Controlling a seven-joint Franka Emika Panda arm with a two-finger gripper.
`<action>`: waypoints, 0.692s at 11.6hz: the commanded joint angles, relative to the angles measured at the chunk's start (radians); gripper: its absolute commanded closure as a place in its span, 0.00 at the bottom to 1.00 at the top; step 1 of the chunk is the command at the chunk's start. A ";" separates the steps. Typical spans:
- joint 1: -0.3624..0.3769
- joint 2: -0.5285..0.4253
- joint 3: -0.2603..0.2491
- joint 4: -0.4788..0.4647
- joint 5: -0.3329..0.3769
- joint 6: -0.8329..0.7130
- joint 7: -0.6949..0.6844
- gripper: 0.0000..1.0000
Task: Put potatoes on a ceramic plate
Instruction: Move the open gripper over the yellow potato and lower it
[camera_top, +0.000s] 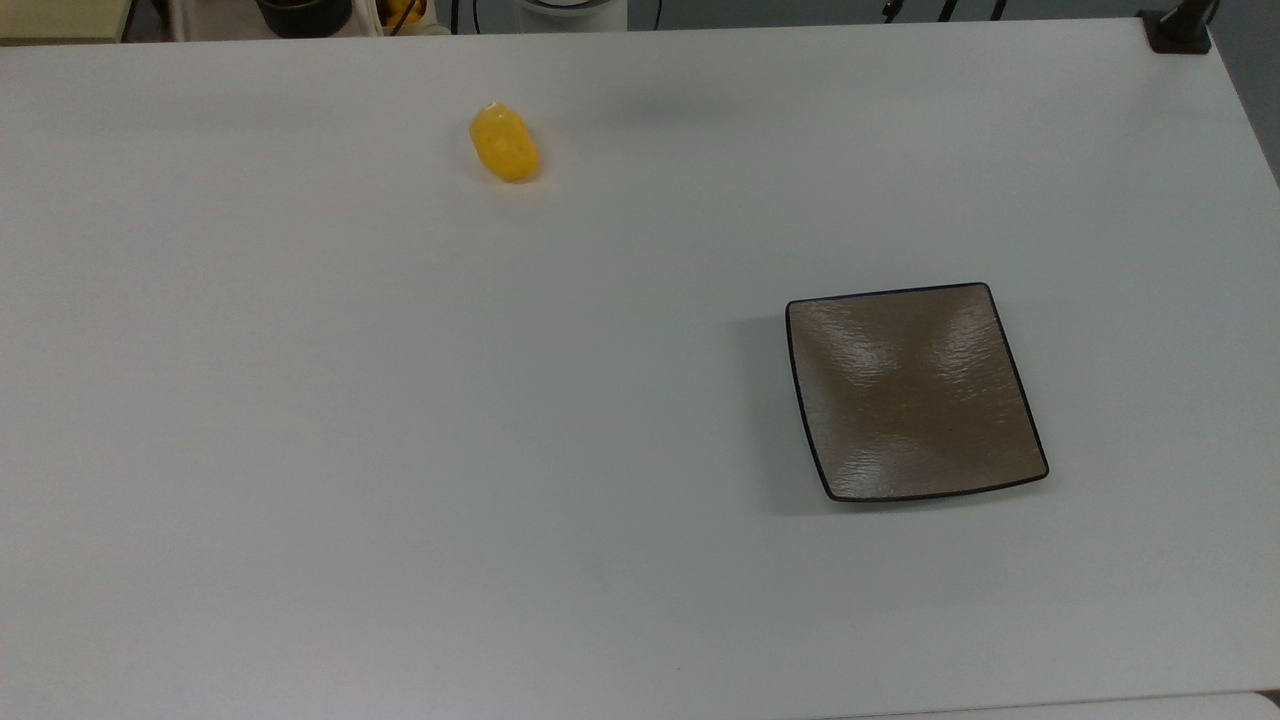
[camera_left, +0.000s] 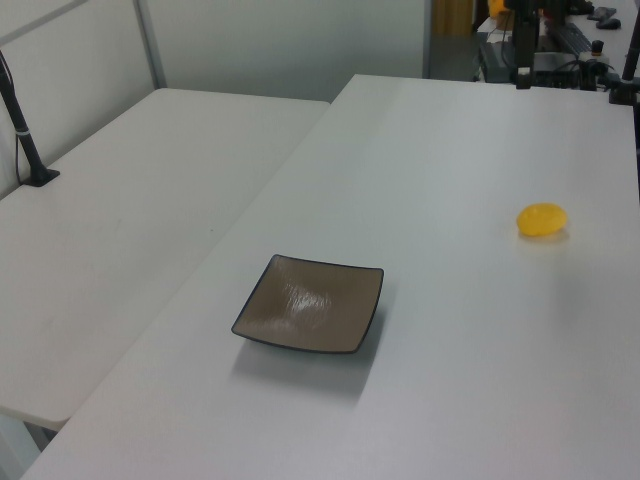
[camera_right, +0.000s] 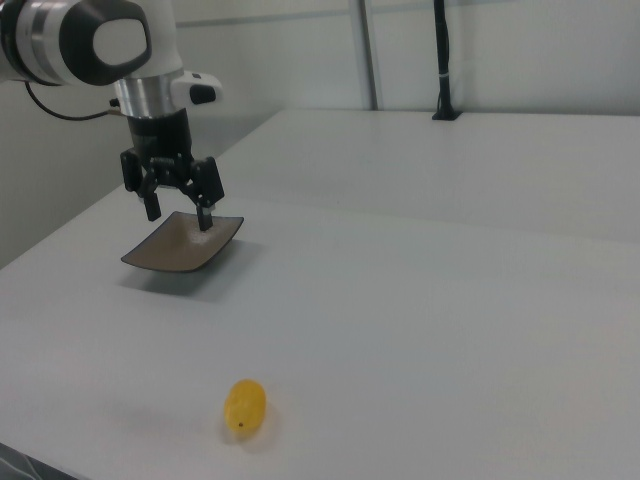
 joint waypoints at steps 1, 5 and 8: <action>0.002 -0.046 -0.006 -0.101 0.003 -0.031 -0.015 0.00; -0.003 -0.092 -0.006 -0.232 0.000 -0.019 -0.060 0.00; -0.003 -0.118 -0.006 -0.330 -0.041 0.010 -0.118 0.00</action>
